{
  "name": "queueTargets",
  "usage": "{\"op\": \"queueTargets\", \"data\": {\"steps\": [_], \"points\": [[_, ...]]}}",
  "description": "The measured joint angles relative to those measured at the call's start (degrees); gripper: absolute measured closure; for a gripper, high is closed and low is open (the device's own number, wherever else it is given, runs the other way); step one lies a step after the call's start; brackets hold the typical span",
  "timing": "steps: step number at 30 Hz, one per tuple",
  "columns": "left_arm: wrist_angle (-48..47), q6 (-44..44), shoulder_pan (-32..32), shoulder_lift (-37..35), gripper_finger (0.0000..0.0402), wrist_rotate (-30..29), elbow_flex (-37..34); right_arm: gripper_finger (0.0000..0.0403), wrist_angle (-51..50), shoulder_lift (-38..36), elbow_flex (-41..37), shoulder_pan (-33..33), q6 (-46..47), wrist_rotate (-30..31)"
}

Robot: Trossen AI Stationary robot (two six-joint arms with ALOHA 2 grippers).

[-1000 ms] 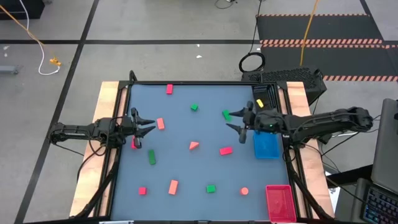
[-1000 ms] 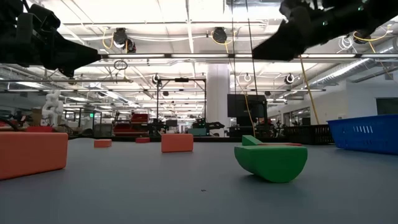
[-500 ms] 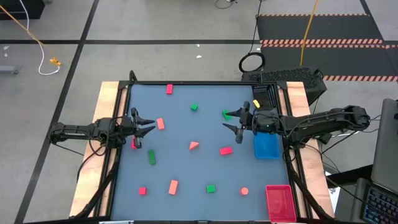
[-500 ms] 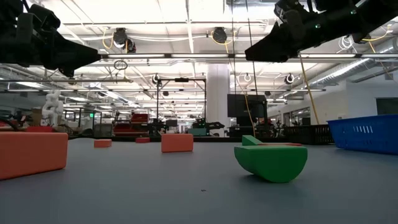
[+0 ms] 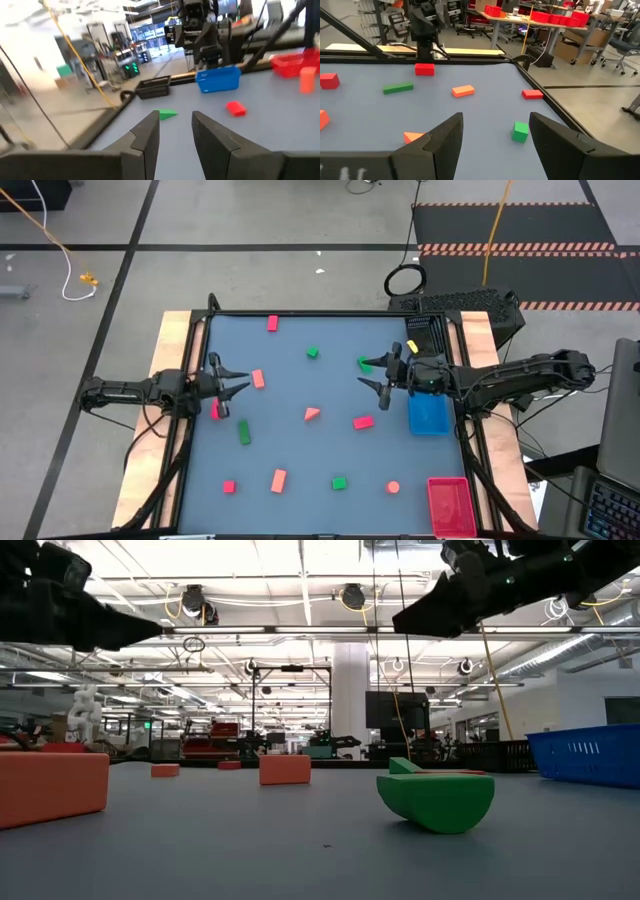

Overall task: Sort & place blocks by color
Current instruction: Put the green block into the black bin

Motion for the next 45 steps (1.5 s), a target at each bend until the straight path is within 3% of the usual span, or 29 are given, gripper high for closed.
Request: {"op": "queueTargets", "data": {"steps": [6,10,13,18,23,30,38,42,45], "points": [[0.6,1.7,0.0,0.0,0.0284,0.0,0.0,0.0179,0.0,0.0,0.0,0.0,-0.3,0.0],[2.9,-14.7,-0.2,0.0,0.0284,2.5,0.0,0.0179,0.0,0.0,0.0,0.0,-0.3,0.0],[5.3,-20.4,-0.1,0.2,0.0284,0.8,0.0,0.0179,-0.1,0.0,0.0,-0.6,-0.6,0.0],[11.0,-23.2,0.0,1.4,0.0284,-1.9,0.0,0.0179,-0.4,0.2,0.0,-2.0,0.0,0.1],[24.2,-17.3,0.0,5.1,0.0283,-7.8,0.2,0.0179,-0.4,3.4,-0.2,-3.5,0.2,0.0],[8.2,-22.6,1.1,20.1,0.0228,-18.3,10.8,0.0179,-1.1,13.1,2.1,-8.1,0.2,-0.1],[-5.1,-27.6,7.2,44.6,0.0142,-18.3,30.7,0.0179,-25.1,25.8,18.3,-15.2,5.0,-2.8],[-6.1,-28.2,11.3,53.9,0.0127,-16.2,37.9,0.0179,-36.2,30.6,23.3,-17.4,10.3,-2.8],[-6.4,-26.8,13.4,58.8,0.0128,-12.0,40.5,0.0179,-37.7,32.3,23.7,-18.1,13.4,-2.7]]}}
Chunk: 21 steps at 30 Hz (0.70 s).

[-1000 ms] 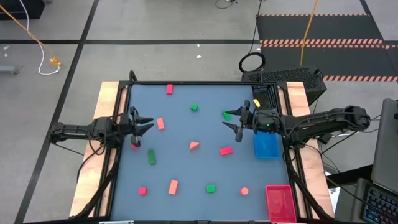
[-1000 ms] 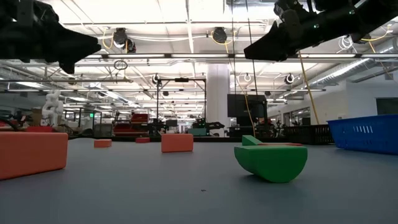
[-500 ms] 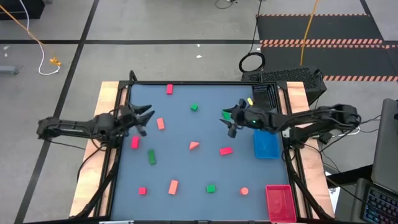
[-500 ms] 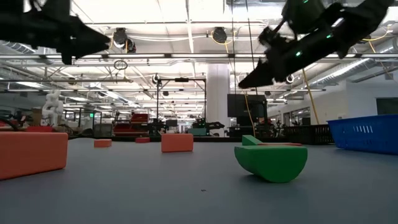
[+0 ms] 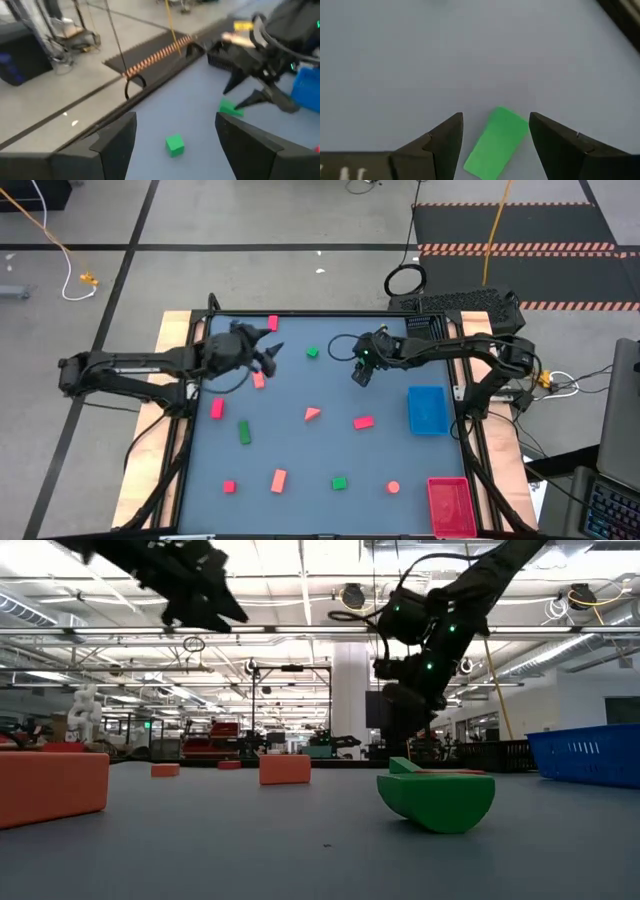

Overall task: Sort & place blocks by color
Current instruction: Put the green block into the black bin

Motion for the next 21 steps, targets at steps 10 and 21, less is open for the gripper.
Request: {"op": "queueTargets", "data": {"steps": [10,21], "points": [[1.5,0.8,2.1,3.6,0.0155,3.7,0.2,0.0179,1.0,3.0,0.1,-0.8,4.9,4.2],[2.5,0.8,0.7,3.4,0.0162,3.9,0.2,0.0179,3.1,7.8,0.1,-0.5,5.4,4.2]]}}
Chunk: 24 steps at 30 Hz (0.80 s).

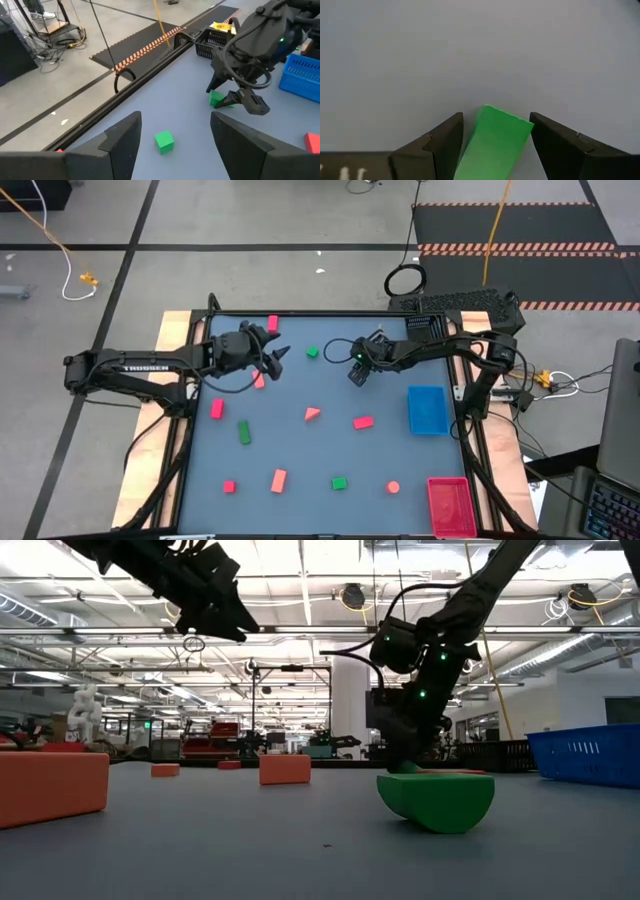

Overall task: Sort & place blocks by color
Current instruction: Put the green block into the black bin

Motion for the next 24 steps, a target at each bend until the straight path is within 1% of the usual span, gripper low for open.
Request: {"op": "queueTargets", "data": {"steps": [3,6,14,21,24], "points": [[0.4,-0.2,0.0,0.0,0.0163,0.0,0.0,0.0187,-0.5,0.0,-0.3,0.3,0.0,0.2],[0.4,-0.5,0.0,0.0,0.0163,0.0,0.0,0.0206,-0.4,-0.5,-1.1,0.3,0.0,0.2],[1.2,-1.5,0.0,0.0,0.0163,0.0,0.0,0.0276,0.2,-0.7,-2.4,0.4,-2.3,0.1],[1.2,-1.7,0.0,0.0,0.0163,0.0,0.0,0.0277,-0.3,-2.7,-2.8,1.4,-8.1,0.5],[1.2,-2.5,0.0,0.0,0.0163,0.0,0.0,0.0277,-0.2,-4.6,-2.9,2.2,-10.4,3.0]]}}
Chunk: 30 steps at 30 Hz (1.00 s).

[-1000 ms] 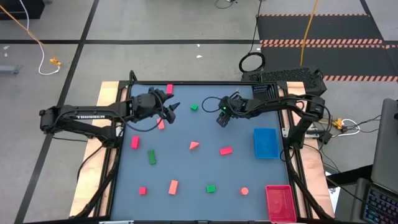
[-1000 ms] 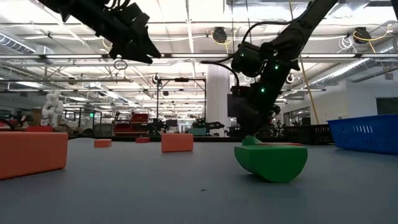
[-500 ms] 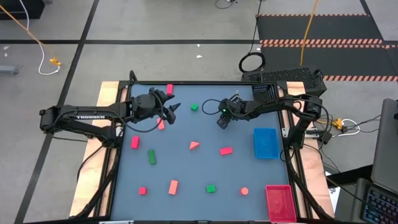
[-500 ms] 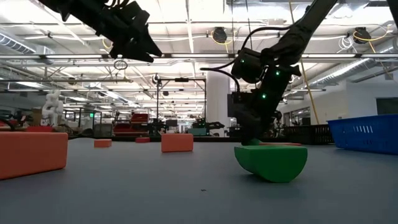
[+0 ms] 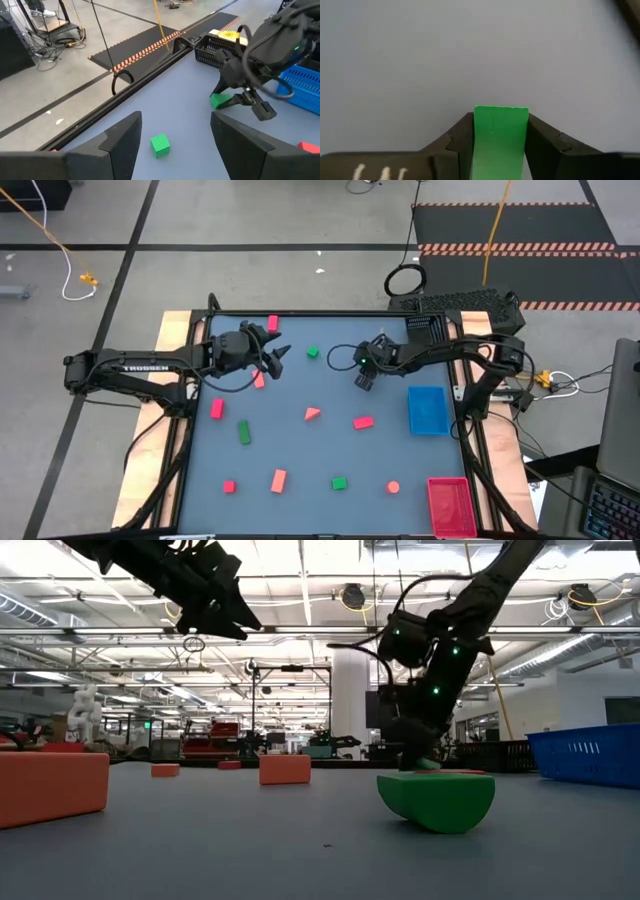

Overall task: Sort & place blocks by color
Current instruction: Put the green block into the black bin

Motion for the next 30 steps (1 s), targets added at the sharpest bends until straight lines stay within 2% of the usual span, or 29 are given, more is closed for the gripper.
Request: {"op": "queueTargets", "data": {"steps": [9,12,17,20,23,30], "points": [[0.1,-1.0,-1.9,0.0,0.0163,-0.1,0.0,0.0277,-2.8,-11.5,-2.5,-0.4,-5.5,9.4],[0.9,-0.3,-2.7,0.0,0.0163,-0.7,0.0,0.0277,1.7,-16.7,-6.6,-1.1,-9.9,10.9],[1.2,-0.5,-4.8,0.0,0.0163,-1.0,0.0,0.0266,12.1,-26.2,-15.5,-2.5,-12.0,11.1],[1.5,0.6,-5.9,0.0,0.0163,-1.0,0.0,0.0257,15.2,-31.4,-18.6,-4.0,-11.9,14.5],[2.5,1.0,-6.4,0.0,0.0163,-1.1,0.0,0.0278,15.5,-36.1,-19.8,-5.1,-11.0,16.7],[3.7,1.0,-6.4,0.0,0.0163,-1.1,0.0,0.0279,12.5,-42.9,-20.9,-6.5,-8.3,16.8]]}}
